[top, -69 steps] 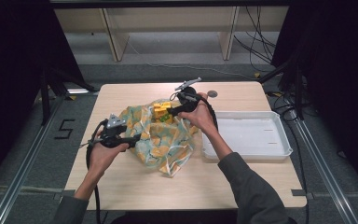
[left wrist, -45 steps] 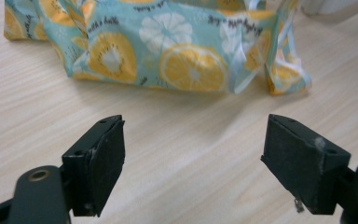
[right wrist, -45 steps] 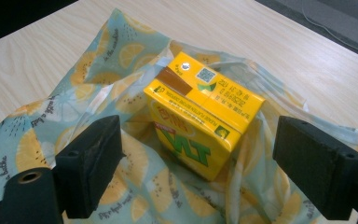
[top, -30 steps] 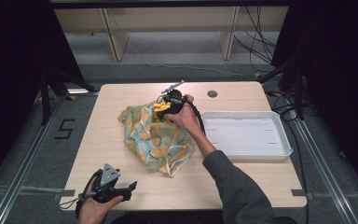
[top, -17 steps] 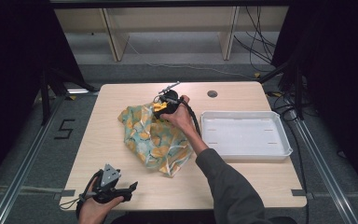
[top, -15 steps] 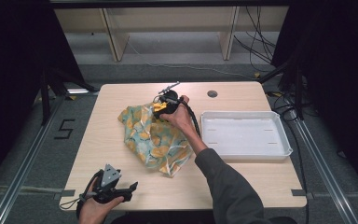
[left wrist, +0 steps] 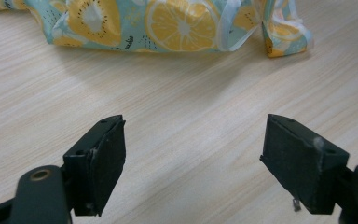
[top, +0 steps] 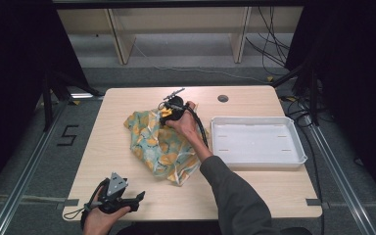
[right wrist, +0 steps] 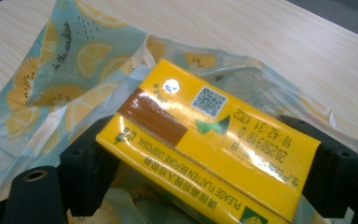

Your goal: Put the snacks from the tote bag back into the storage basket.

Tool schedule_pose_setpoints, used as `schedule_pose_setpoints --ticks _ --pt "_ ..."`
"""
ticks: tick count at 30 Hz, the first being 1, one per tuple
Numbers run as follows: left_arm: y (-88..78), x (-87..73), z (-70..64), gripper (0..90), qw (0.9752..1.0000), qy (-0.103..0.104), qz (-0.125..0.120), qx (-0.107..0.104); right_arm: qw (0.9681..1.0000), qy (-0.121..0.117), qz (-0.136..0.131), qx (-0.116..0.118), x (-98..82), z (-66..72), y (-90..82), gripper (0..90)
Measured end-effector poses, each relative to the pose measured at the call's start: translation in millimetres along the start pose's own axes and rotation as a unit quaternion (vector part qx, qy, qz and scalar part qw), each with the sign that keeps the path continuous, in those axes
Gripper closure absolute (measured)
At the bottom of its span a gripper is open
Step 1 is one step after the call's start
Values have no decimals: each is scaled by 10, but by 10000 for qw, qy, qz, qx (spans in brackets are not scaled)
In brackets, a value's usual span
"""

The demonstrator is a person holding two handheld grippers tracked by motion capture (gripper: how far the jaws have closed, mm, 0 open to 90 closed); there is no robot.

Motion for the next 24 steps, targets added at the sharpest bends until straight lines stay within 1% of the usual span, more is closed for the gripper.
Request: schedule_pose_setpoints --ticks 1,2,3,4,5,6,7,8,9,10,11,12,13,14,15,16,17,18,19,20,21,22,23,24 --pt "1 0 -2 212 10000 7 8 -9 10000 -12 29 5 0 1 -8 190" --pt "28 4 -35 212 9996 -228 -128 -71 10000 1 34 11 2 8 -9 191" --pt "33 5 -34 212 9996 -238 -130 -27 10000 -34 14 -10 4 4 -6 192" --pt "26 4 -35 212 9997 -191 -112 -74 10000 -50 1 -24 4 0 -5 192" --pt "27 7 -35 213 9997 -185 -145 -43 10000 -57 -4 40 4 7 -8 193" --pt "28 9 -31 213 9998 -162 -153 -5 10000 -5 16 52 2 13 -11 194" --pt "24 8 -33 214 9997 -159 -152 -42 10000 20 21 52 2 15 -12 194" --pt "27 6 -34 215 9996 -216 -145 -71 10000 35 16 50 1 17 -12 194" --pt "33 9 -35 215 9995 -246 -169 -57 10000 88 -21 -6 -1 20 -4 195" --pt "9 1 -7 216 10000 -34 -6 -25 10000 79 -8 -24 0 17 -6 195" --pt "7 2 -3 216 10000 11 -8 -14 10000 78 -18 -37 3 18 -8 195" --pt "36 10 -36 217 9995 -241 -186 -71 9999 82 1 -74 5 21 -22 196" --pt "30 8 -30 217 9997 -175 -143 -78 9999 11 2 -140 7 10 -29 196" --pt "37 12 -37 218 9996 -214 -179 -69 9998 -36 -41 -172 14 7 -30 196" --pt "35 14 -38 218 9996 -202 -185 -51 9999 -9 -34 -116 17 20 -50 196" --pt "22 10 -27 218 9999 -101 -123 -53 9999 70 -76 -60 27 30 -72 196" --pt "23 13 -23 218 9998 -93 -161 -25 9999 -47 -68 -90 33 13 -98 196" --pt "27 10 -26 218 9997 -168 -156 -67 9999 19 -90 -84 39 27 -119 196" --pt "8 3 -3 218 10000 -12 -26 -24 9999 -65 -55 -66 50 27 -174 196" --pt "7 6 3 218 10000 41 -47 12 9999 -65 -82 -14 59 42 -207 196" --pt "4 5 4 218 10000 49 -27 5 9999 -56 -65 -93 70 36 -254 196" --pt "4 5 5 218 10000 67 -18 16 9999 -57 -97 -28 82 48 -296 196" --pt "32 11 -30 218 9996 -200 -180 -68 9999 -74 -121 -24 92 47 -344 196" --pt "30 10 -29 218 9997 -176 -165 -64 9998 -105 -167 -81 101 43 -385 196"
Point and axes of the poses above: each handheld gripper's, and its own axes: y roughly forward along the jaws, x roughly out of its top, z roughly to its left, the point moved 2 cm from there along y, roughly forward along the jaws, and after that the axes turned 12 degrees about z, right-handed, at the moved point
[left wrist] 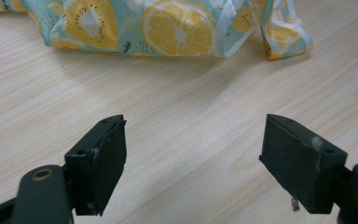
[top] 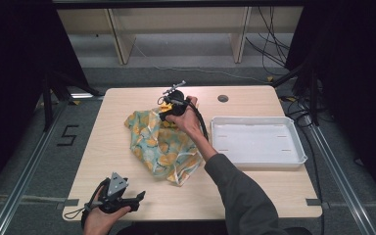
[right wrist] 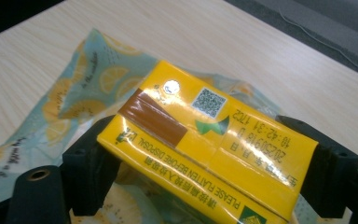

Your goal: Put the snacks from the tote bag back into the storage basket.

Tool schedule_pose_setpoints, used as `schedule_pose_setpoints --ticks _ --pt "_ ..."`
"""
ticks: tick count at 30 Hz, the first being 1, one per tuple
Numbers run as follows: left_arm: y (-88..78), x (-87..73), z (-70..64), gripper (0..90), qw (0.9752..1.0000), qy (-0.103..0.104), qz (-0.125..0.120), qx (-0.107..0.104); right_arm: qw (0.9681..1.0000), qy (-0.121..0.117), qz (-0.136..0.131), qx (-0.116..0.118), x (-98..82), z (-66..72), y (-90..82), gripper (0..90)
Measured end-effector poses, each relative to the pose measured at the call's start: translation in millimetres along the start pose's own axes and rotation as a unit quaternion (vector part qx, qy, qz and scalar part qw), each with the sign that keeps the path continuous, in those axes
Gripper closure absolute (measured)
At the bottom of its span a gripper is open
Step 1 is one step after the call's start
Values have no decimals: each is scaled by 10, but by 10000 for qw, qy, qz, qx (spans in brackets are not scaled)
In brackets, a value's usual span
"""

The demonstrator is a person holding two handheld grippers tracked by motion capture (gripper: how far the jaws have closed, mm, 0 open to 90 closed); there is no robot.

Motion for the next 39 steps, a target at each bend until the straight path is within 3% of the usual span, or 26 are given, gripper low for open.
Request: schedule_pose_setpoints --ticks 2,4,5,7,9,11,13,17,20,22,25,29,31,32,35,36,39 --pt "2 1 -3 218 10000 -8 -8 3 9999 75 -81 88 22 17 -87 196" --pt "6 0 -7 218 10000 -23 -24 9 10000 -6 -24 75 29 13 -213 196" --pt "4 0 -8 218 10000 -14 -8 14 9998 6 -92 190 39 37 -257 196" --pt "4 2 2 218 9999 73 -2 82 9997 -34 -145 180 48 37 -354 196" --pt "10 1 -5 218 10000 14 -21 66 9995 -44 -182 241 48 39 -446 196" --pt "8 0 -7 219 10000 -34 -17 30 9997 -138 -189 110 42 18 -536 196" --pt "-20 -5 32 218 9996 228 155 101 9995 -219 -181 105 31 11 -617 196" --pt "-19 -4 33 218 9996 215 136 99 9994 -149 -174 277 -18 21 -743 197" --pt "-17 -3 38 218 9996 211 124 108 9993 -204 -182 260 -89 3 -842 197" --pt "11 2 15 218 10000 12 -59 77 9993 -249 -193 223 -133 -12 -877 197" --pt "8 0 30 219 9999 57 -12 148 9990 -310 -139 299 -220 -42 -970 197" --pt "13 -1 13 218 9999 -74 -110 -3 9989 -342 -186 276 -349 -88 -1067 197" --pt "11 0 32 218 9999 4 -87 74 9988 -347 -225 253 -419 -133 -1100 197" --pt "-15 -6 54 218 9998 179 70 75 9990 -329 -116 290 -457 -157 -1130 197" --pt "2 -2 35 218 9999 -36 -7 110 9990 -350 -70 254 -569 -229 -1165 197" --pt "-19 -5 47 219 9999 91 85 68 9992 -288 -59 267 -625 -255 -1174 197" --pt "-15 -6 48 218 9999 126 47 41 9994 -248 -23 223 -751 -322 -1185 197"
Point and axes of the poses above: each handheld gripper's, and its own axes: y roughly forward along the jaws, x roughly out of its top, z roughly to its left, the point moved 2 cm from there along y, roughly forward along the jaws, and after that the axes turned 12 degrees about z, right-handed, at the moved point
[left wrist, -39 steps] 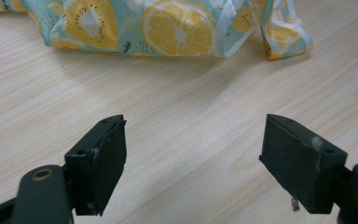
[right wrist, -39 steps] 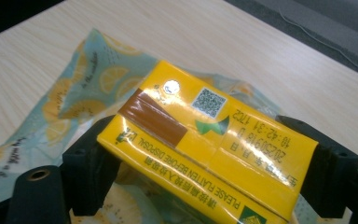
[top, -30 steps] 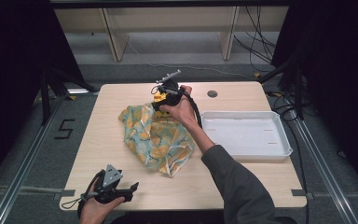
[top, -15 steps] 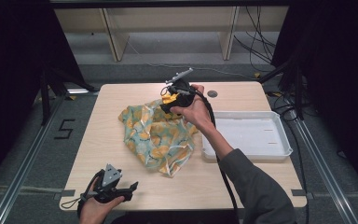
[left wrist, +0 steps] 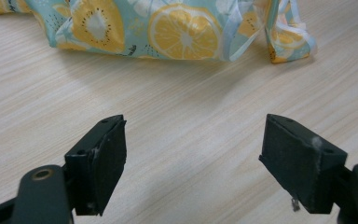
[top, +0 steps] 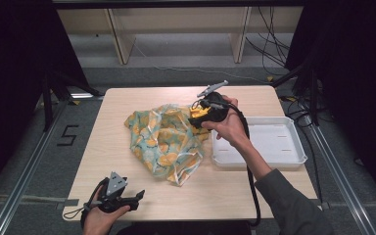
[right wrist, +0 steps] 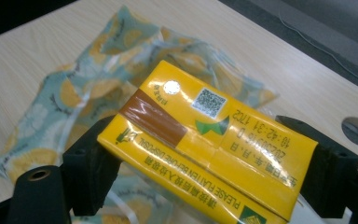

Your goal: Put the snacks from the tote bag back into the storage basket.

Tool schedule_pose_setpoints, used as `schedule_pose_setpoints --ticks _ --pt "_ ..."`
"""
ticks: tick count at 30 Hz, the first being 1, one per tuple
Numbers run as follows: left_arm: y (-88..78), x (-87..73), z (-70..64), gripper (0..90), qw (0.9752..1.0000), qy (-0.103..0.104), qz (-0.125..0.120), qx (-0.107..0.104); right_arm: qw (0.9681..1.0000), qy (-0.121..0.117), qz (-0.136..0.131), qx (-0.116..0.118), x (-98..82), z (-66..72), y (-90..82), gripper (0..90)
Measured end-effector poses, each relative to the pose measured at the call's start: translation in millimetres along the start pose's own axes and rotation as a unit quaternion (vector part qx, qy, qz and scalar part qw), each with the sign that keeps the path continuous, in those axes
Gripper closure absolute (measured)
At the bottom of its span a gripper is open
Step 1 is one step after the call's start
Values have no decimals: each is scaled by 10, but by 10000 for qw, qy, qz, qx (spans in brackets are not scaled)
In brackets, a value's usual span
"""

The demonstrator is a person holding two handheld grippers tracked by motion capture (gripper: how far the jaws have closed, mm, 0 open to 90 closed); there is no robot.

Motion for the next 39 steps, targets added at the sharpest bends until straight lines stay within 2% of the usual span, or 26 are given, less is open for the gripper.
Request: schedule_pose_setpoints --ticks 1,4,6,7,8,11,13,14,15,16,17,18,20,21,22,24,25,26,27,29,30,31,33,36,38,39 --pt "25 11 -26 218 9997 -166 -191 -14 10000 -25 14 -53 -46 -20 -13 197" --pt "2 7 1 218 10000 58 -41 0 10000 -14 14 -62 -183 -65 -40 197" --pt "6 7 -1 218 10000 46 -47 -3 9999 -32 30 -107 -253 -86 -56 197" --pt "27 13 -23 218 9997 -119 -197 -29 9999 -42 -33 -144 -273 -93 -52 197" --pt "26 13 -22 218 9998 -113 -190 -31 9999 42 -18 -136 -313 -101 -70 197" --pt "31 14 -20 218 9997 -146 -207 -13 9998 -136 19 -144 -390 -156 -118 197" --pt "32 12 -27 218 9995 -203 -229 -65 9998 -88 -24 -180 -442 -166 -120 197" --pt "23 9 -18 218 9997 -142 -180 -59 9998 -100 117 -152 -472 -174 -140 197" --pt "21 9 -18 218 9997 -143 -184 -55 9998 -95 113 -166 -494 -183 -140 197" --pt "21 10 -18 218 9997 -149 -198 -52 9998 81 -9 -196 -526 -171 -125 197" --pt "21 10 -18 218 9997 -149 -198 -52 9998 81 -9 -196 -526 -171 -125 197" --pt "22 10 -19 218 9997 -152 -198 -56 9997 -66 -18 -223 -595 -208 -135 197" --pt "21 10 -17 218 9997 -134 -196 -53 9999 -26 93 -138 -660 -213 -153 197" --pt "19 11 -12 218 9998 -91 -192 -32 9998 7 -43 -185 -685 -221 -131 197" --pt "18 12 -9 218 9998 -64 -194 -25 9999 38 50 -127 -719 -224 -149 197" --pt "15 12 -8 218 9998 -62 -189 -23 9997 193 -7 -161 -779 -214 -148 197" --pt "15 11 -6 218 9998 -61 -184 -21 9998 136 27 -143 -804 -222 -164 197" --pt "17 11 -8 218 9998 -82 -190 -26 9999 76 3 -138 -825 -231 -172 197" --pt "19 9 -11 218 9998 -100 -191 -36 9996 191 -101 -180 -851 -226 -170 197" --pt "6 -1 2 218 10000 -4 -73 -27 9997 210 33 -130 -891 -222 -212 197" --pt "6 0 1 218 10000 -16 -81 -26 9997 192 6 -121 -910 -224 -217 197" --pt "21 7 -17 218 9996 -157 -208 -48 9998 155 30 -137 -927 -231 -231 197" --pt "-2 1 11 218 10000 51 -80 12 9994 218 -138 -211 -959 -230 -221 197" --pt "13 6 -7 218 9998 -87 -190 -15 9996 238 28 -151 -1010 -245 -251 197" --pt "10 4 -2 218 9999 -43 -157 -11 9993 259 -150 -212 -1039 -252 -210 197" --pt "2 1 8 218 10000 28 -88 0 9995 278 35 -159 -1053 -259 -230 197"
Point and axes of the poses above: each handheld gripper's, and its own axes: y roughly forward along the jaws, x roughly out of its top, z roughly to its left, the point moved 2 cm from there along y, roughly forward along the jaws, and after that the axes turned 12 degrees about z, right-handed, at the moved point
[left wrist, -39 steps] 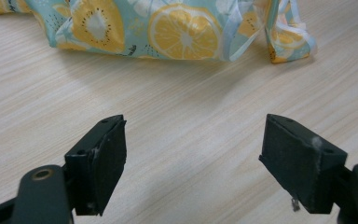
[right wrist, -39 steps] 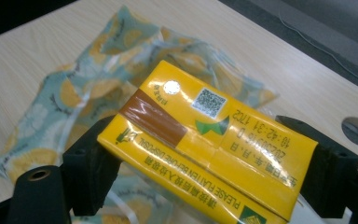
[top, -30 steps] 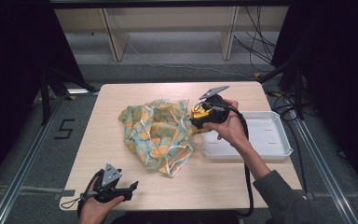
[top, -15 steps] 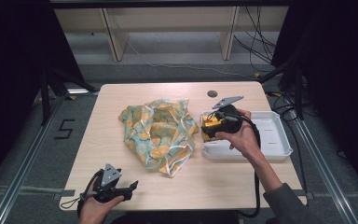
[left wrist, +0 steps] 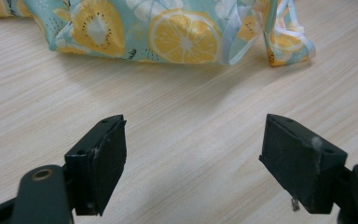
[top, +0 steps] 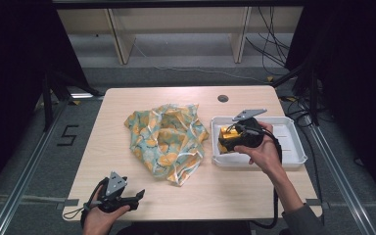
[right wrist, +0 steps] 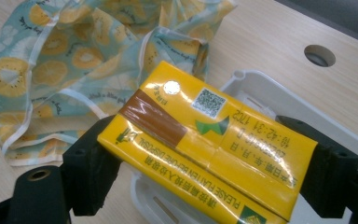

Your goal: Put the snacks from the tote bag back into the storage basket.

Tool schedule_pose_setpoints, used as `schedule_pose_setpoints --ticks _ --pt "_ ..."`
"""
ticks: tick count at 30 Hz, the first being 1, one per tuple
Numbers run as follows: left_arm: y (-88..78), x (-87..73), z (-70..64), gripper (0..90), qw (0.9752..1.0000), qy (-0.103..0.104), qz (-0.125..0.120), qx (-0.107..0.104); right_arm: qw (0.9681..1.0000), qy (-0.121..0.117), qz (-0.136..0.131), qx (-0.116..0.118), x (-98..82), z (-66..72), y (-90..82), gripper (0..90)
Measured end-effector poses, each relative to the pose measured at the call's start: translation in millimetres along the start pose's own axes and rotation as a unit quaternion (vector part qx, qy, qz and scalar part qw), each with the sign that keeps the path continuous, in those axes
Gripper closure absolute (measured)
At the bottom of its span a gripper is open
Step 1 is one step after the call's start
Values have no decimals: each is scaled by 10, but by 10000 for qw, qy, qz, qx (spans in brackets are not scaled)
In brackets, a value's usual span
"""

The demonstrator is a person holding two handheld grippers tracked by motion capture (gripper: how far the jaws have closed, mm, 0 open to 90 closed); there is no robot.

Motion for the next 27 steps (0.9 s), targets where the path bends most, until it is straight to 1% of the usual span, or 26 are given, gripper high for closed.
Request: schedule_pose_setpoints --ticks 1,2,3,4,5,6,7,8,9,10,11,12,13,15,16,17,18,19,20,21,22,23,24,25,26,27 --pt "-1 0 2 218 10000 22 12 2 10000 -11 -33 -4 -13 -1 18 197" --pt "-1 0 2 218 10000 34 11 7 10000 1 10 -12 -24 -3 28 197" --pt "-2 0 2 218 10000 31 10 5 9999 60 -134 -51 -33 0 69 197" --pt "-3 1 3 218 10000 38 14 3 10000 0 27 -11 -43 -9 65 197" --pt "-4 1 3 218 10000 45 15 6 10000 -24 47 -18 -46 -15 85 197" --pt "-5 1 1 218 10000 48 12 7 9999 83 -109 -94 -51 -6 125 197" --pt "14 8 -22 218 9998 -116 -138 -13 10000 18 35 -65 -57 -19 120 197" --pt "9 7 -18 218 9999 -73 -105 -16 9999 82 132 -27 -57 -18 119 197" --pt "10 7 -19 218 9999 -69 -109 -14 9999 76 70 -53 -65 -21 151 197" --pt "16 5 -30 218 9998 -158 -120 -52 9999 47 66 -85 -68 -35 166 197" --pt "16 5 -30 218 9998 -158 -120 -52 9998 91 159 -66 -74 -37 165 197" --pt "16 4 -29 218 9998 -148 -123 -51 9998 97 164 -73 -80 -41 179 197" --pt "-4 -1 -6 218 10000 15 10 -21 9998 139 -54 -115 -85 -38 225 197" --pt "-6 0 1 218 10000 58 5 7 9998 97 134 -80 -96 -52 223 197" --pt "-6 0 1 218 10000 58 5 7 9998 97 134 -80 -96 -52 223 197" --pt "-4 2 -2 218 10000 56 -6 1 9998 175 -2 -129 -100 -41 272 197" --pt "-4 2 -2 218 10000 56 -6 1 9998 175 -2 -129 -100 -41 272 197" --pt "21 7 -34 218 9998 -149 -137 -64 9997 125 202 -44 -112 -42 263 197" --pt "17 9 -26 218 9999 -71 -128 -27 9999 120 43 -83 -108 -40 299 197" --pt "23 10 -30 218 9998 -102 -162 -13 9999 46 46 -107 -111 -54 315 197" --pt "23 10 -37 218 9998 -138 -169 -48 9994 255 219 -15 -121 -35 293 197" --pt "17 7 -31 218 9999 -98 -118 -60 9994 251 223 -40 -129 -37 308 197" --pt "20 7 -35 218 9998 -128 -140 -63 9994 289 161 -50 -133 -33 333 197" --pt "19 7 -34 218 9998 -126 -130 -64 9992 279 270 -44 -139 -39 327 197" --pt "19 7 -35 218 9998 -126 -133 -63 9989 345 314 -32 -145 -30 330 197" --pt "17 8 -33 218 9999 -101 -126 -52 9992 359 181 -51 -150 -29 366 197"
Point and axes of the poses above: each handheld gripper's, and its own axes: y roughly forward along the jaws, x roughly out of its top, z roughly to its left, the point moved 2 cm from there along y, roughly forward along the jaws, and after that the axes turned 12 degrees about z, right-handed, at the moved point
